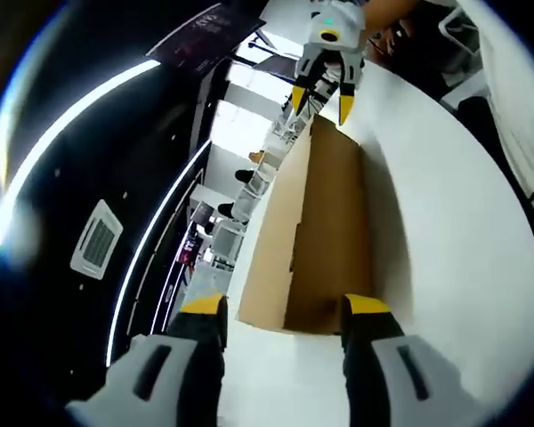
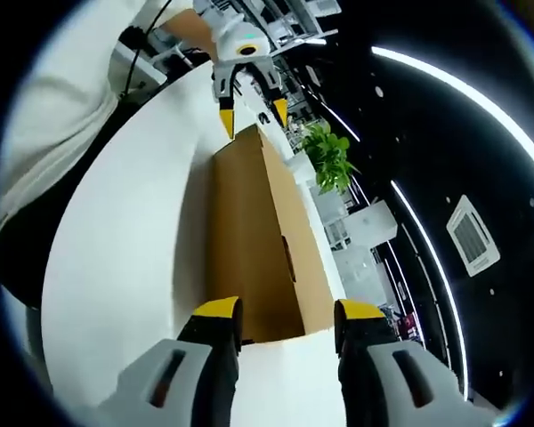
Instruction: Operate the shoe box by opening the lid, removing the specified soft item, and placing it in the target area until the item is outside and the box remains undamaged.
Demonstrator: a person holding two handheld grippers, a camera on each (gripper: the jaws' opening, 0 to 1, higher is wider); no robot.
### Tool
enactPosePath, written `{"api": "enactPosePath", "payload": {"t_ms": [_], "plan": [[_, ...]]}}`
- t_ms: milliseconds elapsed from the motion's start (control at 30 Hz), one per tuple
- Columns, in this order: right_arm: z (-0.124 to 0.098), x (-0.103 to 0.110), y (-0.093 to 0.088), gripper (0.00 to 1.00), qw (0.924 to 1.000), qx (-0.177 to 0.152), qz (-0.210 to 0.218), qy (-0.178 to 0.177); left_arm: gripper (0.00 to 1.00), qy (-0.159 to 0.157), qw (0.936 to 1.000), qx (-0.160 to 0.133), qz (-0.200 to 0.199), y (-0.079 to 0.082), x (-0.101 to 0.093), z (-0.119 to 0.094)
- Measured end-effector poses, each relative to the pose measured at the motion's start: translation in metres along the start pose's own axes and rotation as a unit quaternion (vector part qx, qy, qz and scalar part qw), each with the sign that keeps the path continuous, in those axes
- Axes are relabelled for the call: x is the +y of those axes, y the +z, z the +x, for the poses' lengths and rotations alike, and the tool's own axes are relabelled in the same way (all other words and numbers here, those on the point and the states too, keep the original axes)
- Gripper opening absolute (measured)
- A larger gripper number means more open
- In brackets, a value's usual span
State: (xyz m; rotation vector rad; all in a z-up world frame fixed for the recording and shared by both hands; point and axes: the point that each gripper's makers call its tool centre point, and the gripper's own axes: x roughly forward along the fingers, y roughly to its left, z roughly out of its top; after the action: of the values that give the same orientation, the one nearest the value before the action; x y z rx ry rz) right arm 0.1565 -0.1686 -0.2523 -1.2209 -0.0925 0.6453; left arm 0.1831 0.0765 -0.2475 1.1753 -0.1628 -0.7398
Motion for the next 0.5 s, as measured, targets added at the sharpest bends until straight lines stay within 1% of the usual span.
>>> {"api": "enactPosePath", "payload": {"t_ms": [100, 133, 200, 267, 400, 500], "plan": [[0.002, 0.004, -0.004, 0.44, 0.9995, 0.011, -0.028, -0.001, 0.52, 0.007, 0.9995, -0.004, 0.031, 0.005, -0.002, 0.001], [0.002, 0.002, -0.005, 0.43, 0.9989, 0.017, -0.042, -0.009, 0.52, 0.01, 0.9993, -0.001, 0.035, 0.004, -0.002, 0.003], [0.004, 0.005, -0.008, 0.43, 0.9984, 0.02, -0.052, -0.005, 0.52, 0.006, 0.9991, 0.003, 0.042, 0.002, -0.005, 0.005], [0.004, 0.002, -0.011, 0.44, 0.9972, 0.03, -0.068, -0.011, 0.53, 0.004, 0.9994, 0.001, 0.035, 0.002, -0.007, 0.005], [0.004, 0.001, -0.015, 0.44, 0.998, 0.031, -0.054, -0.012, 0.53, 0.015, 0.9989, 0.008, 0.043, 0.0, -0.007, 0.008], [0.004, 0.0, -0.017, 0.45, 0.9983, 0.033, -0.045, -0.017, 0.53, 0.016, 0.9993, 0.014, 0.031, -0.001, -0.009, 0.01]]}}
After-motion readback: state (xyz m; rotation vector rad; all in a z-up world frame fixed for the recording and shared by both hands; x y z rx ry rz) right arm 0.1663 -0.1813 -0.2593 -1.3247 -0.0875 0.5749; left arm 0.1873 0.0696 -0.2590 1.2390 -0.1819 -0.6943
